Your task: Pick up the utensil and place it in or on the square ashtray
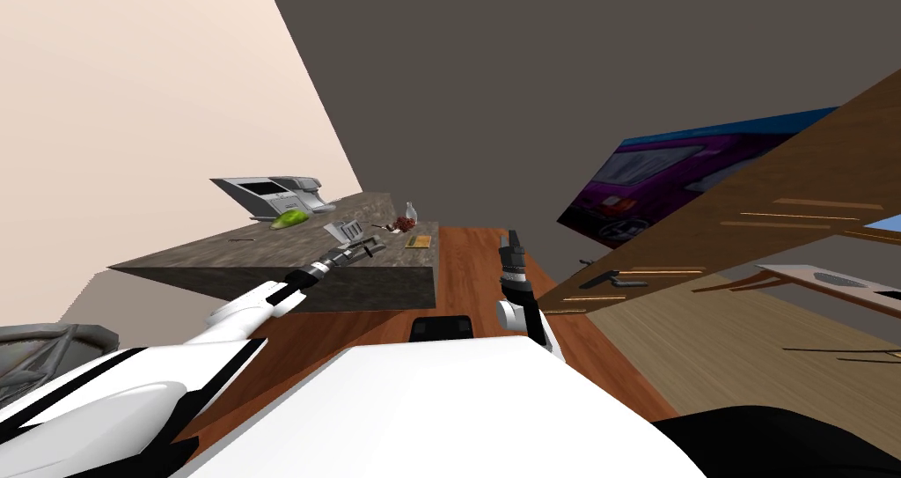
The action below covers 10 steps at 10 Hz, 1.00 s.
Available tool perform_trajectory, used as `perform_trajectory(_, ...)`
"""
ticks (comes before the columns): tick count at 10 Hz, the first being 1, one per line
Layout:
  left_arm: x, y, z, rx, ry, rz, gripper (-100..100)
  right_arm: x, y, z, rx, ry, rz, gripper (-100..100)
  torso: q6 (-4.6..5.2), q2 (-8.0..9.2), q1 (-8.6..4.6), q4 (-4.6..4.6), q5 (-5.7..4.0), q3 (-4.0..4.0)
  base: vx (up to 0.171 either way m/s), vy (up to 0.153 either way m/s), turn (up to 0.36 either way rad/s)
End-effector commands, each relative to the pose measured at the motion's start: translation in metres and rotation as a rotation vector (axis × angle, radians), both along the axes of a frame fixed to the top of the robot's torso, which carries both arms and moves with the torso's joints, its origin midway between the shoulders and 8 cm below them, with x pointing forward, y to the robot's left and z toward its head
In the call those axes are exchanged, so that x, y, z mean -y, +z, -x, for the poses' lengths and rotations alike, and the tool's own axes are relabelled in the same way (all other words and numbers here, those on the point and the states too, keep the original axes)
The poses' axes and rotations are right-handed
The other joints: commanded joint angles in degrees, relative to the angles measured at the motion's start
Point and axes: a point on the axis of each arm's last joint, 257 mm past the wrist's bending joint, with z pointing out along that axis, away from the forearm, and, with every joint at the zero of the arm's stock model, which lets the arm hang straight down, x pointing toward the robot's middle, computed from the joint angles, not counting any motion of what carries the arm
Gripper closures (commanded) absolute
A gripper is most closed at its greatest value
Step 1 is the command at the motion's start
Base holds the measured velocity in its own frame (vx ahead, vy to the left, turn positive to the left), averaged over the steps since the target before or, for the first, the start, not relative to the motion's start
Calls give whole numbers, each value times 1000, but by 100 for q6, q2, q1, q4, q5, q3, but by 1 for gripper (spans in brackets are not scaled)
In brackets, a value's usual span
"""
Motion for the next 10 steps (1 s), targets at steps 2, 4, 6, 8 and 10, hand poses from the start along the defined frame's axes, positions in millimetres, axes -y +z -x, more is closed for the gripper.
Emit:
perform_trajectory(2, -1, 0, 0, 0, 2, 0, 0, 0, 0, 0, 0, 0, 0, 0, -1, 9, 17, 1, 3, 4, 18, -24, 3)
perform_trajectory(4, 0, 0, 0, 0, 1, 0, 100, 0, 0, 0, 0, 0, 0, 0, -2, 22, 34, 4, 8, 12, 0, 0, 0)
perform_trajectory(6, 0, 0, 0, 0, 1, 0, 100, 0, 0, 0, 0, 0, 0, 0, -2, 24, 37, 5, 8, 14, 0, 0, 0)
perform_trajectory(8, 0, 0, 0, 0, 1, 0, 100, 0, 0, 0, 0, 0, 0, 0, -2, 25, 37, 5, 8, 14, 0, 0, 0)
perform_trajectory(10, -12, -6, 2, -11, 42, -7, -100, 0, 0, 0, 0, 0, 0, 0, -2, 25, 37, 5, 8, 14, 19, -29, 36)
